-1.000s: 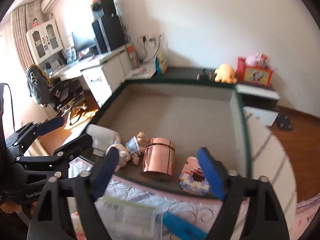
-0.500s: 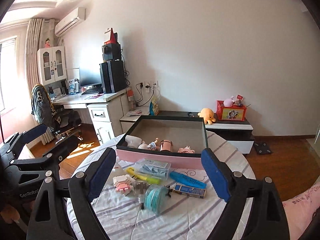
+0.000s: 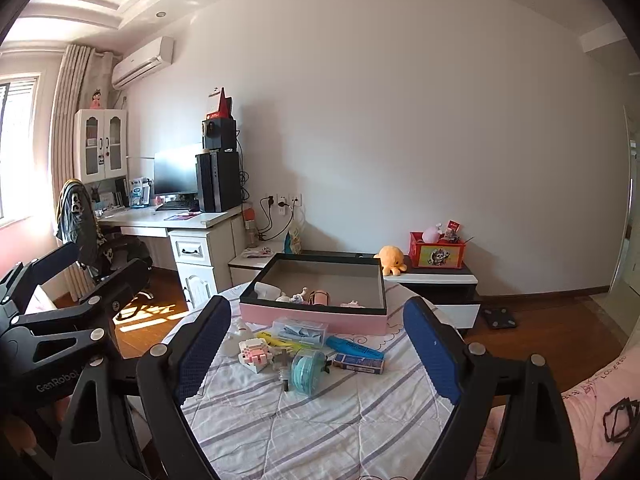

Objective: Organize rigid objects
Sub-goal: 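Withdraw both grippers from the box toward the remaining items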

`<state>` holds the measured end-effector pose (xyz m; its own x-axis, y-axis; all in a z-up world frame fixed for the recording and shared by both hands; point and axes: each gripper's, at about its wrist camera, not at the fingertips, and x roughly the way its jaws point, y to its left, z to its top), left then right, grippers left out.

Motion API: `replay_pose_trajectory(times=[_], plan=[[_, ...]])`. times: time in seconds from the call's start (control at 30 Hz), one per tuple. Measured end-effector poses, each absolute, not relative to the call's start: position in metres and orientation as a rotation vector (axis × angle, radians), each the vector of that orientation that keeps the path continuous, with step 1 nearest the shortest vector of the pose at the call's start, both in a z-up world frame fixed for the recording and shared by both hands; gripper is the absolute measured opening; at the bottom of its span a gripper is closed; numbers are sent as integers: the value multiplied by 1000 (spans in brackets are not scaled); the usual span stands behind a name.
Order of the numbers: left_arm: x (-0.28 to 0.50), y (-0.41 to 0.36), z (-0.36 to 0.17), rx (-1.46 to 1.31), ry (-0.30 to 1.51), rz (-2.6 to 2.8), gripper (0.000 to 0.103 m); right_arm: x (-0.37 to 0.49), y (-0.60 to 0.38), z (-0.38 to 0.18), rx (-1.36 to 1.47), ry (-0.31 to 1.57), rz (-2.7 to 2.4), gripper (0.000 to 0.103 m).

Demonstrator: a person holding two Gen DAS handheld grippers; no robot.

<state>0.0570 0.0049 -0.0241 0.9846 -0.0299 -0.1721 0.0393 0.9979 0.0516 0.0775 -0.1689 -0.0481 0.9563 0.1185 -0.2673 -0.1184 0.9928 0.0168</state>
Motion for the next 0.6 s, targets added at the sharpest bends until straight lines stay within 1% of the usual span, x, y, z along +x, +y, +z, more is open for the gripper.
replay_pose_trajectory(times=[0.37,0.6], plan=[[53,5,-25,55,170,-31,103,71,-168,-47,-7,267,116,90],[67,2,-37,58,218,-26,103,87,-170,-58,2,307,123,90]])
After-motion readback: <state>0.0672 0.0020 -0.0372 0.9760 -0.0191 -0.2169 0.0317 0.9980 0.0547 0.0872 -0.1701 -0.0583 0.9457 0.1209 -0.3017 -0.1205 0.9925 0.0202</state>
